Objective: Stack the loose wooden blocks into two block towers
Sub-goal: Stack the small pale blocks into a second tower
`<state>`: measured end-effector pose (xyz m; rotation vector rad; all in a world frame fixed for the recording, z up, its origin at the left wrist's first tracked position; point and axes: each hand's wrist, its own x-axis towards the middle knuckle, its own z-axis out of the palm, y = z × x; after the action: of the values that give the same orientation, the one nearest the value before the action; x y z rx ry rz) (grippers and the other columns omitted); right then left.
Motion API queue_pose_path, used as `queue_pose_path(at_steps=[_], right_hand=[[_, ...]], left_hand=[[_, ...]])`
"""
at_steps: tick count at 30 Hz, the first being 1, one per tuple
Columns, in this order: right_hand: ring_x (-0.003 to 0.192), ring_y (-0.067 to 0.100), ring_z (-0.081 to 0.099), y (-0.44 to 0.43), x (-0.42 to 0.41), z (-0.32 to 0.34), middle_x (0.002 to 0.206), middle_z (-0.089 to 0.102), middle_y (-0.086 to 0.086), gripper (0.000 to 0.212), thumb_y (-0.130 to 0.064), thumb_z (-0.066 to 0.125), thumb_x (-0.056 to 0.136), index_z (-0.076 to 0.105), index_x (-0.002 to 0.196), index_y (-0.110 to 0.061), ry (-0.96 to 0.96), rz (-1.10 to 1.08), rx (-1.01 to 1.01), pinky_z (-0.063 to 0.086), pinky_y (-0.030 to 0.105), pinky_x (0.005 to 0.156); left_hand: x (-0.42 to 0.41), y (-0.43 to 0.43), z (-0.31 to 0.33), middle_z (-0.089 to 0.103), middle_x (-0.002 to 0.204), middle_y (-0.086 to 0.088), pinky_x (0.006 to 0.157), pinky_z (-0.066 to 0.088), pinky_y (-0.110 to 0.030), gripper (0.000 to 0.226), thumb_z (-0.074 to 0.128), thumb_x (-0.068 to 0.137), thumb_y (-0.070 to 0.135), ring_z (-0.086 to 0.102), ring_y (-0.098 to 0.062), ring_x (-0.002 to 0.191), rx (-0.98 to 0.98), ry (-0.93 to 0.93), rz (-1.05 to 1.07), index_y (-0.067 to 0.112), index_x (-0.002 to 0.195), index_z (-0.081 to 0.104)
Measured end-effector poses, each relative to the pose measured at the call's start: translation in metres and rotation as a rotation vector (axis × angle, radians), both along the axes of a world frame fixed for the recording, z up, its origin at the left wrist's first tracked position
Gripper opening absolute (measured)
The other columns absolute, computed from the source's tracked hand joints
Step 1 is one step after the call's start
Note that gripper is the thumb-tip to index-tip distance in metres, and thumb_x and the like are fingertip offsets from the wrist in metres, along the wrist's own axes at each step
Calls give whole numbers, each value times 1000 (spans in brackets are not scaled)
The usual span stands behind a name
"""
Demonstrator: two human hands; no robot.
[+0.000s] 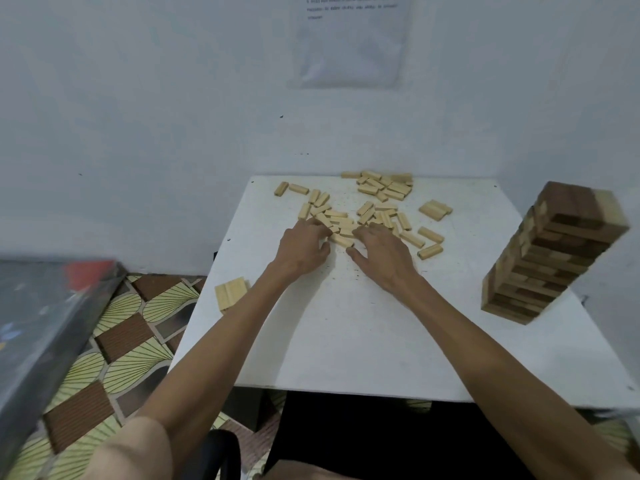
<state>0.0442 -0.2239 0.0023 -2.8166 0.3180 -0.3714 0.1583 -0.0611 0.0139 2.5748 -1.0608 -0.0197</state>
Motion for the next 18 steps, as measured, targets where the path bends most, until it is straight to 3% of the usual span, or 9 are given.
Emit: queue_pose_path(at_steps=[4,9,13,18], right_hand=[[134,31,56,7,1,-12,114,76,8,28,-31,63,102,75,112,-8,-84,-88,-78,54,42,89],[116,34,66,17,-2,-17,93,77,9,22,-25,68,97,78,92,-6,-162,-149,-110,56,40,78],[97,33,62,19,4,-20,92,73,10,28,-33,74,92,74,95,-5,-190,-161,-75,49,36,67],[112,34,56,14,16,-19,111,70,13,29,-29,71,95,70,114,-7,-151,-123,0,50,43,86]], left_hand=[[-4,2,-7,66,125,-3,91,51,-46,29,55,97,19,56,-29,118,-31,-45,42,19,118,74],[-8,5,-11,67,114,-7,83,49,-39,23,58,96,18,57,-29,109,-104,-33,109,17,113,73],[-10,3,-13,66,106,-7,76,46,-35,16,61,97,19,57,-27,104,-166,-3,151,14,108,72],[-11,6,-15,64,99,-9,76,51,-39,11,59,97,11,59,-28,94,-219,32,189,10,100,70]])
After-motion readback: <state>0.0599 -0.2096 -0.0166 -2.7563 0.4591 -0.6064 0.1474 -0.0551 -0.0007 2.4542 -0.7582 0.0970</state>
